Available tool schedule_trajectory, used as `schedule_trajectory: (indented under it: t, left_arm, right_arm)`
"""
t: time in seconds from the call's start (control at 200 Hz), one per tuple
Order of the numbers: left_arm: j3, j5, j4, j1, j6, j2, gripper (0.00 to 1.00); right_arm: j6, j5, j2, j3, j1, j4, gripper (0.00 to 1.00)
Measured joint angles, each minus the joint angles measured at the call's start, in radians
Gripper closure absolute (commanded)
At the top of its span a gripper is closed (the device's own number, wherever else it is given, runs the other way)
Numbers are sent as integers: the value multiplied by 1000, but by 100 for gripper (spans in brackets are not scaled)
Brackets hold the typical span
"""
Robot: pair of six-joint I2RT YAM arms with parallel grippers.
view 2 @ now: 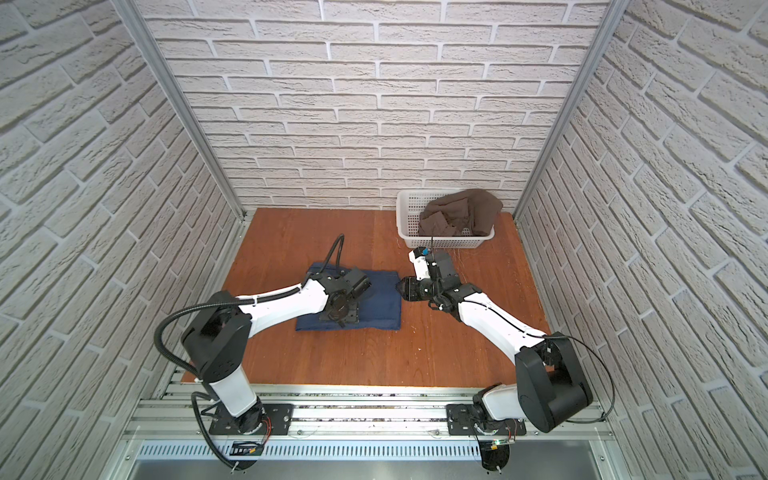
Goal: Fold and stack the trousers
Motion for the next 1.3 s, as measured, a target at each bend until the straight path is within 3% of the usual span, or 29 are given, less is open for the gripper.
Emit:
schedule_trajectory:
  t: [0.255, 0.52, 0.895, 1.3]
  left_arm:
    - [97, -48, -22, -38, -29, 95, 22]
    - [98, -58, -46, -8, -26, 139, 29]
    - [106, -21, -86, 283, 188, 126, 29]
    - [514, 49, -192, 542, 385, 401, 28]
  right_arm:
    - [-12, 21, -3, -21, 0, -14, 58]
    - [-11, 23, -3, -29, 0, -18, 58]
    - [16, 23, -5, -34, 0, 1, 59]
    - [56, 20, 9, -34, 0, 45, 59]
